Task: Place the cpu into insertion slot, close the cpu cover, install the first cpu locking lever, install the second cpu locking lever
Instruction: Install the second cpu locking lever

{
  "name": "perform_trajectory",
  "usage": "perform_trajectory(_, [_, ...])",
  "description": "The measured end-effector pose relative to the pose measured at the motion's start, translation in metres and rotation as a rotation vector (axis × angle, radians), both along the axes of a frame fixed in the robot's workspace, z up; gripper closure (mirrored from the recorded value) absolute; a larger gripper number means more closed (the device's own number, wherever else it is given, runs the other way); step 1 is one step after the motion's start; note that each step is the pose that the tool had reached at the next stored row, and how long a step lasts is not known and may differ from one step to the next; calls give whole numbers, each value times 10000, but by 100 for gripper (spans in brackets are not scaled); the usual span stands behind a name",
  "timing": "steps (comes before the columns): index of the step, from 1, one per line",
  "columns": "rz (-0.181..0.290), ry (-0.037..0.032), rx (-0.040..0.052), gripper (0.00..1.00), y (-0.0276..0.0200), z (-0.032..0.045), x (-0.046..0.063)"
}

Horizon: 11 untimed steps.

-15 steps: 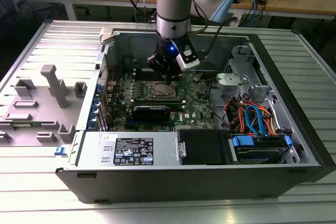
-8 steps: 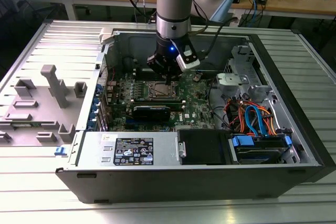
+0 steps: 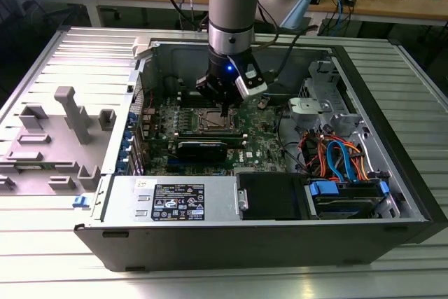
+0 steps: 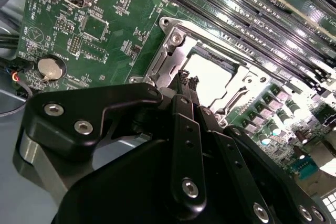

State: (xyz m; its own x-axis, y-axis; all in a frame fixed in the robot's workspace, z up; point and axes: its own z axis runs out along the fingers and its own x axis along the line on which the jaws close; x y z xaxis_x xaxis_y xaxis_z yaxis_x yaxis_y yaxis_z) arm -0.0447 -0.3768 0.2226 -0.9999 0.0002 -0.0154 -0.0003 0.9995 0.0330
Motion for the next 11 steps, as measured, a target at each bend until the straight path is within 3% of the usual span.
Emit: perform_trajectory(11, [0,0,-6,89,-1,174,1])
